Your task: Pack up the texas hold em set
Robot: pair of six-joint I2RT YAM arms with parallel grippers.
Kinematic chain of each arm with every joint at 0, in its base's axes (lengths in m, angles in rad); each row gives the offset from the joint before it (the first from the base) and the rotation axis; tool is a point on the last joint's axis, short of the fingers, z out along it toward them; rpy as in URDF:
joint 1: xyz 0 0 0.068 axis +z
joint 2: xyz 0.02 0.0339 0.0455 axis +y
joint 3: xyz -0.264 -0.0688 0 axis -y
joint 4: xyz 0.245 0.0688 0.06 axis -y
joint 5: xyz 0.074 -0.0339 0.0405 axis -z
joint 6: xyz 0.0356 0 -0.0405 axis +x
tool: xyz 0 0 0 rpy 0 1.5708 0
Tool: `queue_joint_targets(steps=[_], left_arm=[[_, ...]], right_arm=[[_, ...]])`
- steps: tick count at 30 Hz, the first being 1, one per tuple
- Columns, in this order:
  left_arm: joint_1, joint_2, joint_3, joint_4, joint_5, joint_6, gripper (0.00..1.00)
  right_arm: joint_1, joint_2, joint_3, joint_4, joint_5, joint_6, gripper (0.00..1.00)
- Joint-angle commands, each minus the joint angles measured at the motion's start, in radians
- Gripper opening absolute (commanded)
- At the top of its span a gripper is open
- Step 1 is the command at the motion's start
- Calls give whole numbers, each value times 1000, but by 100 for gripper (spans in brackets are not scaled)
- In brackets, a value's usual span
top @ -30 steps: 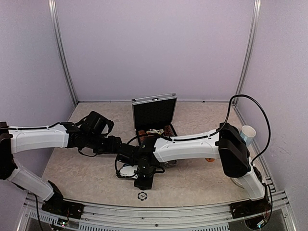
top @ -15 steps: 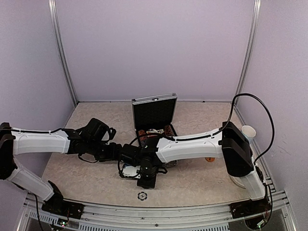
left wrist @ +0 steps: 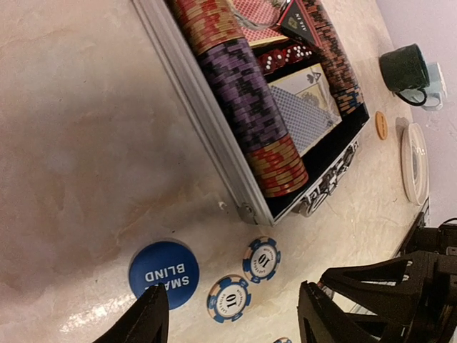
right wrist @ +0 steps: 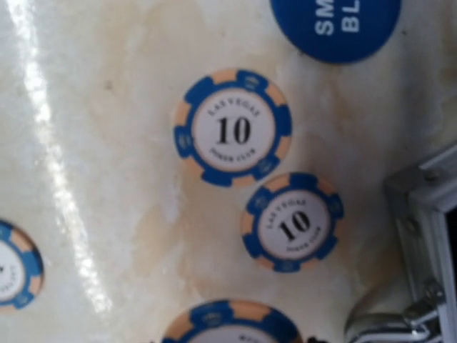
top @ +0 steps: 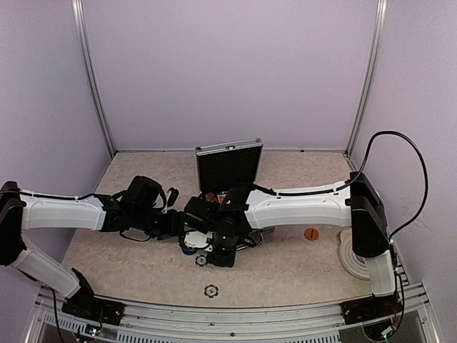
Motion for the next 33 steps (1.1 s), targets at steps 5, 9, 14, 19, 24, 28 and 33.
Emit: queue_joint_targets(steps=[5, 9, 14, 19, 24, 28, 33], left_arm=[[-8, 35, -27, 143, 139, -23, 59], [-9, 54, -29, 200, 200, -43, 58], [10, 65, -27, 159, 135, -59, 58], [64, 12, -64, 174, 100, -95, 58], [75, -62, -64, 180, 93, -90, 59], [74, -46, -86, 220, 176, -99, 58], [72, 5, -139, 368, 295, -156, 57]], right_arm=[[-23, -88, 5, 57, 50, 9, 42], [-24, -99, 9, 65, 75, 11, 42], [-27, -128, 0, 83, 72, 13, 42], [-27, -145, -15, 89, 65, 16, 42], [-27, -150, -31, 102, 64, 16, 42], [-29, -157, -26, 112, 70, 16, 42], [-28, -167, -17, 122, 68, 11, 42]])
